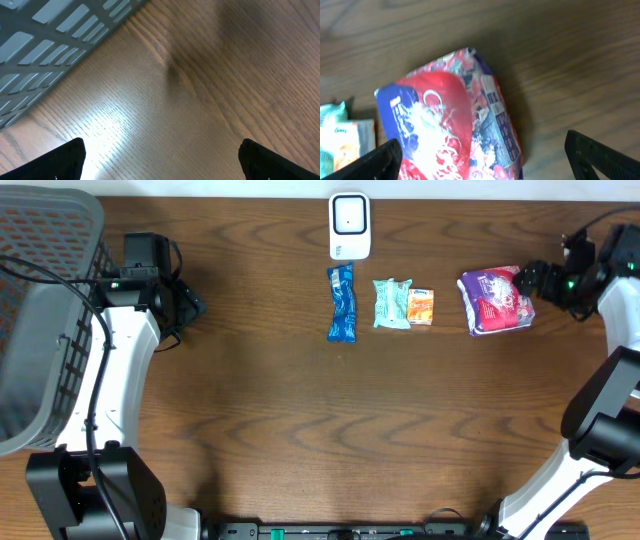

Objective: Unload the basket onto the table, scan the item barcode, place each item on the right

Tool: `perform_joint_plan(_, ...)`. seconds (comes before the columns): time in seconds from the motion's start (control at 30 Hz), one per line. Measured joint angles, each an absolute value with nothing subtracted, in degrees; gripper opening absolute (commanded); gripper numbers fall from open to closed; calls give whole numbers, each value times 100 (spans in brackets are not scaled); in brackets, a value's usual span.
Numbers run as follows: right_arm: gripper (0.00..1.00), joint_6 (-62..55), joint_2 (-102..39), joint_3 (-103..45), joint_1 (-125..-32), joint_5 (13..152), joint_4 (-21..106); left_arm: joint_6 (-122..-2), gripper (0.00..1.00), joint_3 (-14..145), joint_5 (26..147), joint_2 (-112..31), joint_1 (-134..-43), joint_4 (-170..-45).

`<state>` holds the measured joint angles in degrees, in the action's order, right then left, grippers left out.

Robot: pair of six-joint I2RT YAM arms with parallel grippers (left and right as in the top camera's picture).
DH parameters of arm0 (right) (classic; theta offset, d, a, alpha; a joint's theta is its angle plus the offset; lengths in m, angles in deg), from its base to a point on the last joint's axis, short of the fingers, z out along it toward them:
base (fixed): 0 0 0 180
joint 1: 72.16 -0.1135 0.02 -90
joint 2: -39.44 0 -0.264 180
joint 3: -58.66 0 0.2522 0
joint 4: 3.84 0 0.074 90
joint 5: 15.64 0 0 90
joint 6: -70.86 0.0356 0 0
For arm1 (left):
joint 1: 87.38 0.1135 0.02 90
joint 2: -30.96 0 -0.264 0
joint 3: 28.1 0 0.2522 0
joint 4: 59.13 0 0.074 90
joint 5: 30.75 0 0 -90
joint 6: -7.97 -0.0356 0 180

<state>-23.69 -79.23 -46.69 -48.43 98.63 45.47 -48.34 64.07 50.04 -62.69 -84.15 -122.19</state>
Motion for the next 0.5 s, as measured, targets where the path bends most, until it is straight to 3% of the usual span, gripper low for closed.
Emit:
perform_joint_plan(0.17, 91, -2453, -7923, -3867, -4721, 10667, 3620, -4834, 98, 6407, 5004, -6269, -8415, -12219)
perform_joint_plan(0.4, 88, -2317, -7923, -3117, -4745, 11017, 2879, -4834, 98, 6407, 5004, -6269, -8415, -12219)
perform_joint_plan(0.5, 72, -2190, -7943, -2927, -4743, 11111, 2707, -4834, 98, 6407, 5004, -6269, -8415, -12219)
